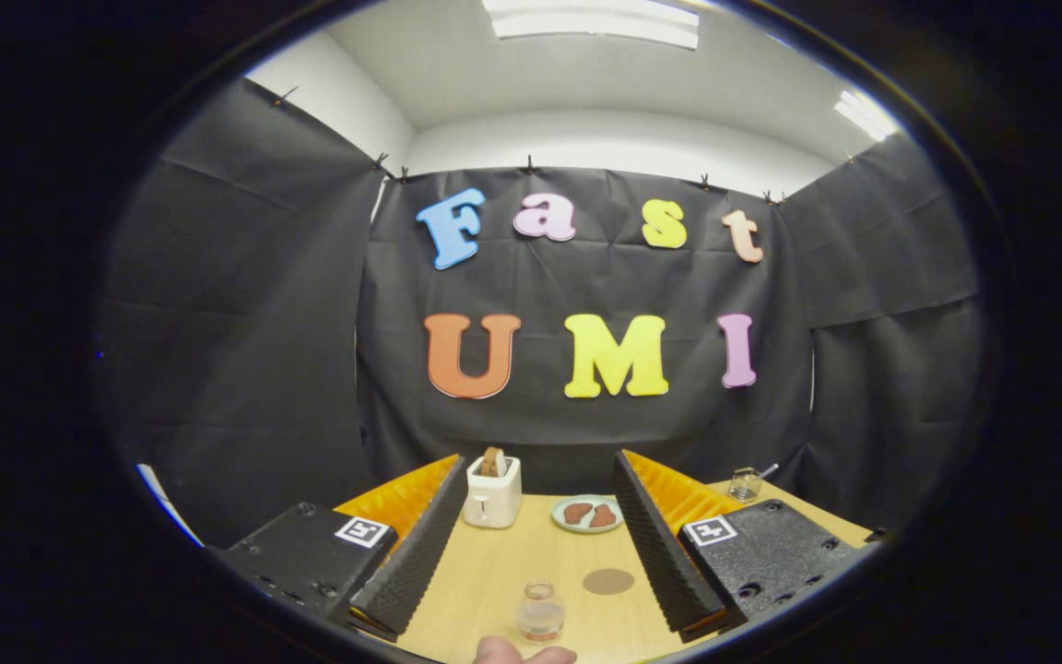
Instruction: Take the bottle from table, then pour the juice into the cup, finally place the bottle on the coaster
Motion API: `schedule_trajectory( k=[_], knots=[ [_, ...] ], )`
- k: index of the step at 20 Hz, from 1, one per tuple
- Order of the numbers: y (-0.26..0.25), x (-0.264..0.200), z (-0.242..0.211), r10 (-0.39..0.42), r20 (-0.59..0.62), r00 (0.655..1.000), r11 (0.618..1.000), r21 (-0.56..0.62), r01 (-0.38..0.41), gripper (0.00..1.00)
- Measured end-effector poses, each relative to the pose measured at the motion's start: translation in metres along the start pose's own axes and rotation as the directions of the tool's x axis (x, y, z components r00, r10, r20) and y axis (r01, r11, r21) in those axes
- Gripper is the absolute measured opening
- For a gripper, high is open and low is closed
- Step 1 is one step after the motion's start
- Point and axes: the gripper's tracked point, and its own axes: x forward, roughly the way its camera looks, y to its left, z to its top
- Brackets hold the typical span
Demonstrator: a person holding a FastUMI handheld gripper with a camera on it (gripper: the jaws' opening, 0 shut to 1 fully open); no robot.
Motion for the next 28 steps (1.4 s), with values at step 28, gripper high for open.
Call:
schedule_trajectory(
  k=[28],
  knots=[
    [-0.004, -0.035, -0.256, -0.081, -0.173, 0.982, 0.99, -0.126, 0.059, 1.0]
  ],
)
